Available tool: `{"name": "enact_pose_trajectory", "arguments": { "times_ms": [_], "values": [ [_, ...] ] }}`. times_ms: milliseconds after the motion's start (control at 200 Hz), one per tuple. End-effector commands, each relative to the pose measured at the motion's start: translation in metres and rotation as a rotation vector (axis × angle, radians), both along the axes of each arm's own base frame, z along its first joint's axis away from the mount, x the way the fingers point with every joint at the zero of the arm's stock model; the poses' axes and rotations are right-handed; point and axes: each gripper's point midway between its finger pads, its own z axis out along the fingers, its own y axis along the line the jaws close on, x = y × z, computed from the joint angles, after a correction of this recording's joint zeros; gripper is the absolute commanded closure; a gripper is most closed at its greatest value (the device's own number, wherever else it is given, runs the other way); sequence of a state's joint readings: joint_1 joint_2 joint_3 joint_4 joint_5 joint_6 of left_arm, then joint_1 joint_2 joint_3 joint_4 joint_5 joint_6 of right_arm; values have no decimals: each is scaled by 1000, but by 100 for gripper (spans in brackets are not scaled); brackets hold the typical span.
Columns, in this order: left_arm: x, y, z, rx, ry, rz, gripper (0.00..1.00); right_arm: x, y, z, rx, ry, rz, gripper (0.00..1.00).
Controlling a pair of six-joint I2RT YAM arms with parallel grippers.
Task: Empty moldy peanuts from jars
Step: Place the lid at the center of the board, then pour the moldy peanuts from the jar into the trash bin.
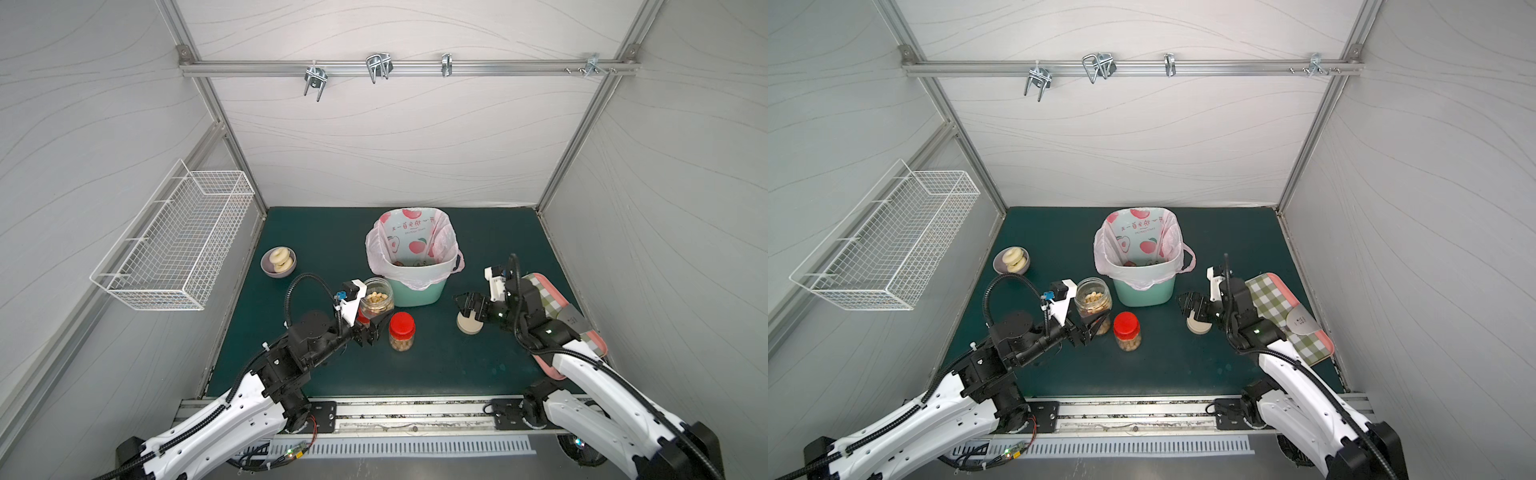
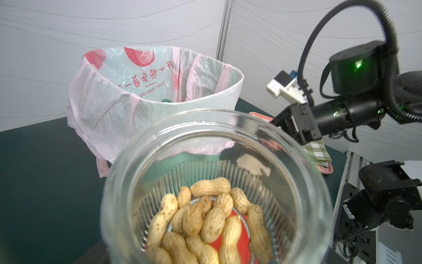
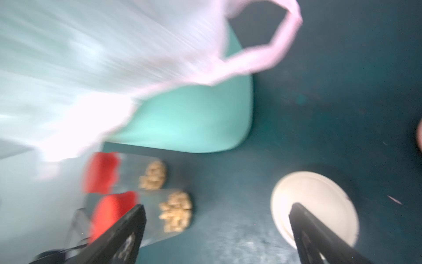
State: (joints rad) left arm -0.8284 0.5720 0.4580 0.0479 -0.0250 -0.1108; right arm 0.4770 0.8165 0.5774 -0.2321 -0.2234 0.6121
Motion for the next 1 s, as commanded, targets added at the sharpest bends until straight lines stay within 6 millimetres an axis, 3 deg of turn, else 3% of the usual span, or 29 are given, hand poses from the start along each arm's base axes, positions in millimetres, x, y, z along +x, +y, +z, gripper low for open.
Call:
{"name": "enact_pose_trajectory", "arguments": {
  "times_ms": [0, 180, 295, 595, 995],
  "values": [
    [-7, -6, 52, -136, -130, -46, 100, -34, 12, 26, 95, 100, 120, 1],
    [-12, -16, 57, -156, -145, -95, 100, -61, 29, 79, 228, 135, 261, 1],
    [-17, -23, 63, -175, -152, -135, 100, -74, 44, 101, 343, 189, 365, 1],
    [-22, -40, 63, -183, -162, -191, 100, -82, 60, 120, 517, 303, 460, 1],
    [-27, -59, 63, -149, -178, -218, 100, -91, 94, 130, 549, 399, 531, 1]
  ]
}}
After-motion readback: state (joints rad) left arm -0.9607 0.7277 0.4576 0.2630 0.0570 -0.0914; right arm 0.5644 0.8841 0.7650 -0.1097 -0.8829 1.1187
